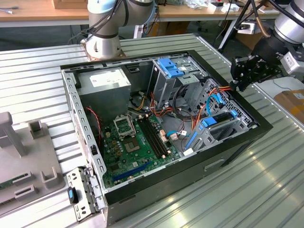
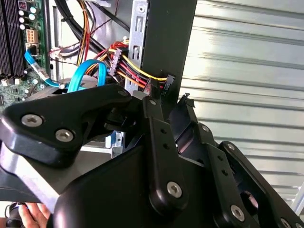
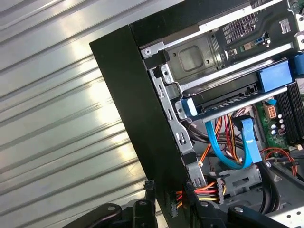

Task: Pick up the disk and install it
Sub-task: 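Insert the first disk wire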

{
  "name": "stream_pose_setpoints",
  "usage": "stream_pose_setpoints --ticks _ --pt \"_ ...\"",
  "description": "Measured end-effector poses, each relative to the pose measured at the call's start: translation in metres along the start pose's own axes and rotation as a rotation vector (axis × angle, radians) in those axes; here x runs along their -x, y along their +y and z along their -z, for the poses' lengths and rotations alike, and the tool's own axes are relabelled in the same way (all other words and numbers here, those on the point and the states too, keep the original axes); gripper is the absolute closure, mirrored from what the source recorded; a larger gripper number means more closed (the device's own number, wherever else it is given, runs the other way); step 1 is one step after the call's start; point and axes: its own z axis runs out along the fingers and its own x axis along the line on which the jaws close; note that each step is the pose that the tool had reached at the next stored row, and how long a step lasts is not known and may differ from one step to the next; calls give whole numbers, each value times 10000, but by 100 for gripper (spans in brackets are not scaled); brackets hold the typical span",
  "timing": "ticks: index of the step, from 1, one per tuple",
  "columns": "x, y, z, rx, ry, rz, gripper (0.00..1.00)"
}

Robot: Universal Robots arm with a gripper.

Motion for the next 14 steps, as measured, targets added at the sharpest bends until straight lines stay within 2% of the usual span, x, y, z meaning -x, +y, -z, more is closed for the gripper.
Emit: stream_pose_setpoints --ticks 5,6,7,10,13,14 --pt "-3 7 -6 4 8 6 64" --pt "0 8 -6 17 60 13 64" --pt "0 8 -6 57 94 19 64" --pt "1 8 -6 117 121 23 64" --pt "8 8 -6 286 200 32 64" --pt "9 7 -6 289 201 33 64"
